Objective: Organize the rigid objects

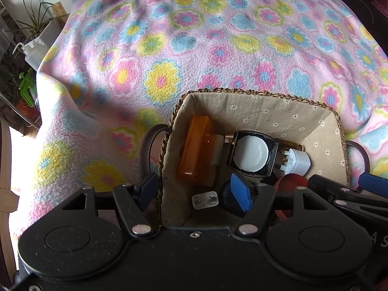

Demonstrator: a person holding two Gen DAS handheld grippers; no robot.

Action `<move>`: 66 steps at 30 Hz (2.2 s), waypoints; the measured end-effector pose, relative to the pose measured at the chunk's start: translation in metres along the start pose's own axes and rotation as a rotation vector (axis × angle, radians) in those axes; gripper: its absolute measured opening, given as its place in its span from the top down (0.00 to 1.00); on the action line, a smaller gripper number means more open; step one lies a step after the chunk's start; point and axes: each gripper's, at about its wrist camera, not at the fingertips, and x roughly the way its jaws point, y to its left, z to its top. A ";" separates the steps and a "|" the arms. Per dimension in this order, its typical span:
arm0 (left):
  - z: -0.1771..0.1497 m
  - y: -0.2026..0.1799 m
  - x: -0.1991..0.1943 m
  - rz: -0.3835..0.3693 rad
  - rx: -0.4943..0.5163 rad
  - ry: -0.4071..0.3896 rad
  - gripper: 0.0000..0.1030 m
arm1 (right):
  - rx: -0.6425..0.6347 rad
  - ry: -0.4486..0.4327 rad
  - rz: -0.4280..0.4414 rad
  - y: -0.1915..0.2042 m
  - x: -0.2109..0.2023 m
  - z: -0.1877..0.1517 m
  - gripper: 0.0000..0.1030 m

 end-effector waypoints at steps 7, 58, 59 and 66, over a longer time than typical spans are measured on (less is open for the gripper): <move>0.000 0.001 -0.002 -0.010 -0.004 -0.010 0.40 | 0.002 -0.001 0.001 -0.001 0.000 0.000 0.19; -0.002 0.003 -0.009 0.034 -0.047 -0.055 0.23 | 0.000 -0.117 -0.041 0.003 -0.014 -0.003 0.00; -0.002 0.003 -0.009 0.035 -0.045 -0.053 0.23 | 0.000 -0.115 -0.043 0.003 -0.014 -0.003 0.00; -0.002 0.002 -0.009 0.038 -0.042 -0.048 0.23 | 0.002 -0.105 -0.046 0.002 -0.013 -0.002 0.00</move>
